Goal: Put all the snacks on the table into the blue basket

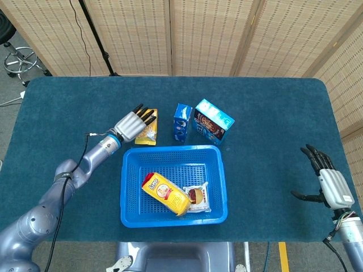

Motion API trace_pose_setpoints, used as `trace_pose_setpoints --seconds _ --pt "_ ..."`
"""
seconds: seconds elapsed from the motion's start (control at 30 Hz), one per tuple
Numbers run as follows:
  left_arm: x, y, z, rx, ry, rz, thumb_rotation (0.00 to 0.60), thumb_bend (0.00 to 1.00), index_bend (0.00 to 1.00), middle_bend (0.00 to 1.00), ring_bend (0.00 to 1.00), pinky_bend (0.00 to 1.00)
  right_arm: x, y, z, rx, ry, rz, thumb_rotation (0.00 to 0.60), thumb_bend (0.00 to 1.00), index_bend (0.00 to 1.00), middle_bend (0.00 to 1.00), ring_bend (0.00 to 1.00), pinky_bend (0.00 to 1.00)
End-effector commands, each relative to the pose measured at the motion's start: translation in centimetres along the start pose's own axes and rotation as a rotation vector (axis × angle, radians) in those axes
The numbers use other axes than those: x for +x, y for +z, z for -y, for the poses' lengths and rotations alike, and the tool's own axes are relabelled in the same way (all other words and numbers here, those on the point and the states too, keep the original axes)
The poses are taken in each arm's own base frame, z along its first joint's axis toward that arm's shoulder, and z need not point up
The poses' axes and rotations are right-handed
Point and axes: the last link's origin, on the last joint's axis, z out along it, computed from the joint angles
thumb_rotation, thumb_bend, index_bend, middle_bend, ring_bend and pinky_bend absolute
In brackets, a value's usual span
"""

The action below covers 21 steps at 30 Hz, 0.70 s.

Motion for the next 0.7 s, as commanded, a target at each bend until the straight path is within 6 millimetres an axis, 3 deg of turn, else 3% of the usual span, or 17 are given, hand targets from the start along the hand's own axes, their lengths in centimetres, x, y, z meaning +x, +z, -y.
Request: trace_pose_setpoints --seconds 0.03,0.57,0.63,0.7 --pt "0.5 0.6 -0.6 0.002 0.007 -0.008 0.600 0.07 0.00 0.00 0.00 0.00 0.1 0.0 0.0 -0.003 -0.001 -0.004 0.600 0.00 0.00 0.00 0.00 0.00" --pt "0.7 2.0 -2.7 -0.018 0.039 0.028 0.600 0.13 0.00 0.00 0.00 0.01 0.9 -0.2 -0.1 -0.034 0.009 -0.044 0.600 0.00 0.00 0.00 0.00 0.00" --pt "0.9 2.0 -2.6 -0.014 0.039 0.012 0.600 0.16 0.00 0.00 0.00 0.10 0.9 -0.2 -0.1 -0.035 0.009 -0.042 0.600 0.00 0.00 0.00 0.00 0.00" --pt "1.1 1.9 -2.6 -0.010 0.034 -0.014 0.600 0.19 0.04 0.09 0.08 0.27 0.9 -0.2 -0.1 -0.034 0.011 -0.040 0.600 0.00 0.00 0.00 0.00 0.00"
